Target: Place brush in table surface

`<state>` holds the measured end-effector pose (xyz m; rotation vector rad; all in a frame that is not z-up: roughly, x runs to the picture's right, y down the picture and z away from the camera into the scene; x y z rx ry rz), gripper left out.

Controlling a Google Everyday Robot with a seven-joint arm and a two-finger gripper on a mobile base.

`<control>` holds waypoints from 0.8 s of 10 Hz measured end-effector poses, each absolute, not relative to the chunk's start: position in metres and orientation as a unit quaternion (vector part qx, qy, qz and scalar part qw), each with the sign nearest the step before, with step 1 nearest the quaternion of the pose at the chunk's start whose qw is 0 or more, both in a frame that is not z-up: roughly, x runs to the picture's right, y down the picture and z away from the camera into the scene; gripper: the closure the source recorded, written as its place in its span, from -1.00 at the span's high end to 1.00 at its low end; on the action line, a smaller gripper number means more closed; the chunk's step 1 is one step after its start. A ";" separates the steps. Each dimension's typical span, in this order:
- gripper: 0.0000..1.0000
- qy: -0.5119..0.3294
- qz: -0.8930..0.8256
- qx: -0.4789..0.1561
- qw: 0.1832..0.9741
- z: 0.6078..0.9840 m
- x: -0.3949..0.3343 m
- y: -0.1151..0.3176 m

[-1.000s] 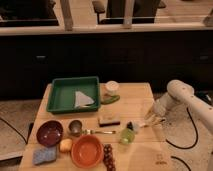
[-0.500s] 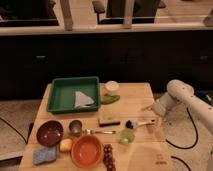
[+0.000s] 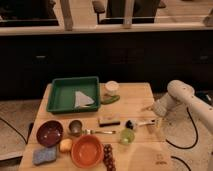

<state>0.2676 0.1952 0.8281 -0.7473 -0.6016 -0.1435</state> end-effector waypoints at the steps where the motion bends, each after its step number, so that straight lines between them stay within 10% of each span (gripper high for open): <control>1: 0.60 -0.291 -0.069 -0.357 0.885 0.827 0.268 0.195; 8: 0.60 -0.296 -0.070 -0.356 0.884 0.826 0.267 0.197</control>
